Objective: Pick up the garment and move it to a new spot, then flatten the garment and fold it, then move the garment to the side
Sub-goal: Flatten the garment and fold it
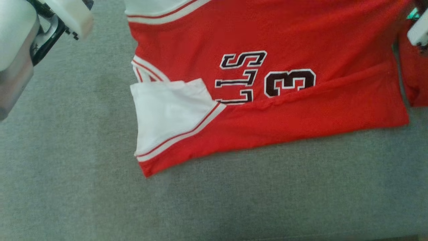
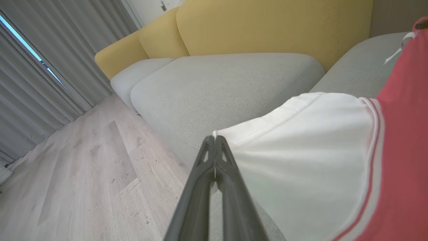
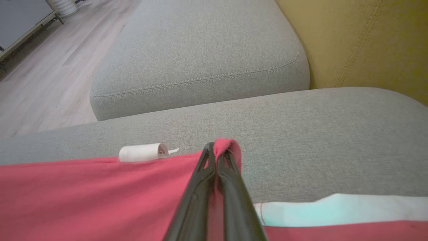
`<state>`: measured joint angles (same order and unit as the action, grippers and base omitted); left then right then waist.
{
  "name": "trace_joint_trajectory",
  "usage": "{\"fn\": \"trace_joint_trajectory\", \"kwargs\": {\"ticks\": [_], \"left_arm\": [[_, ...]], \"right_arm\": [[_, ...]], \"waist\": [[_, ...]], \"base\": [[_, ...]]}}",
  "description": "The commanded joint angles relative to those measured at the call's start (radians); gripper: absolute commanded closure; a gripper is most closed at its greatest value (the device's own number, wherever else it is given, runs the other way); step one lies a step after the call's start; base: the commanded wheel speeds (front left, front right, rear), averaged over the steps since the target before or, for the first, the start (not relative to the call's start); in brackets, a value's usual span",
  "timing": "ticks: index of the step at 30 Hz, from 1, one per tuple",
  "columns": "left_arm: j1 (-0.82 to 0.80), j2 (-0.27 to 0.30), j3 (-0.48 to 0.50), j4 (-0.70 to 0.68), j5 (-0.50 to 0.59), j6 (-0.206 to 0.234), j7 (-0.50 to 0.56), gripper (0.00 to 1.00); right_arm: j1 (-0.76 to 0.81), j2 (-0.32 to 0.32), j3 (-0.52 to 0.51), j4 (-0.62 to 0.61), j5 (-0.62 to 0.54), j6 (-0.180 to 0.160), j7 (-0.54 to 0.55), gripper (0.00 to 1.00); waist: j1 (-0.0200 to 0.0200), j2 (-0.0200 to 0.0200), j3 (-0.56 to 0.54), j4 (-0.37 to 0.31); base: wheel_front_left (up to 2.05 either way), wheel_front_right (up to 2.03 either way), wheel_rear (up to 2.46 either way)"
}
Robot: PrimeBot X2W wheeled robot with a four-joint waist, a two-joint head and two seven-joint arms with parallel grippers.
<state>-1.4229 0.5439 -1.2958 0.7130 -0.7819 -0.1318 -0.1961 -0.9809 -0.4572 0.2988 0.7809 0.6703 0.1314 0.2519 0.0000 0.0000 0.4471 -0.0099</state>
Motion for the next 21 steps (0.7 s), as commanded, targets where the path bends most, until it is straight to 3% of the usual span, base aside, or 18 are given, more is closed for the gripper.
{"fn": "trace_joint_trajectory", "kwargs": {"ticks": [1, 9, 21], "left_arm": [[-0.053, 0.032, 0.045, -0.002, 0.003, 0.007, -0.012, 1.0], [0.053, 0.072, 0.056, -0.113, -0.025, 0.03, -0.049, 1.0], [0.378, 0.256, 0.068, -0.513, -0.095, 0.223, -0.062, 1.0]], "right_arm": [[0.015, -0.029, 0.006, -0.038, 0.015, -0.001, -0.01, 1.0], [0.142, -0.087, 0.009, -0.079, 0.067, -0.001, -0.007, 1.0], [0.362, -0.148, -0.019, -0.215, 0.106, -0.001, 0.004, 1.0]], "waist": [[0.0, 0.0, -0.009, 0.011], [0.0, 0.0, -0.044, 0.044], [0.0, 0.0, -0.111, 0.073]], "base": [[0.0, 0.0, 0.0], [0.0, 0.0, 0.0], [0.0, 0.0, 0.0]]}}
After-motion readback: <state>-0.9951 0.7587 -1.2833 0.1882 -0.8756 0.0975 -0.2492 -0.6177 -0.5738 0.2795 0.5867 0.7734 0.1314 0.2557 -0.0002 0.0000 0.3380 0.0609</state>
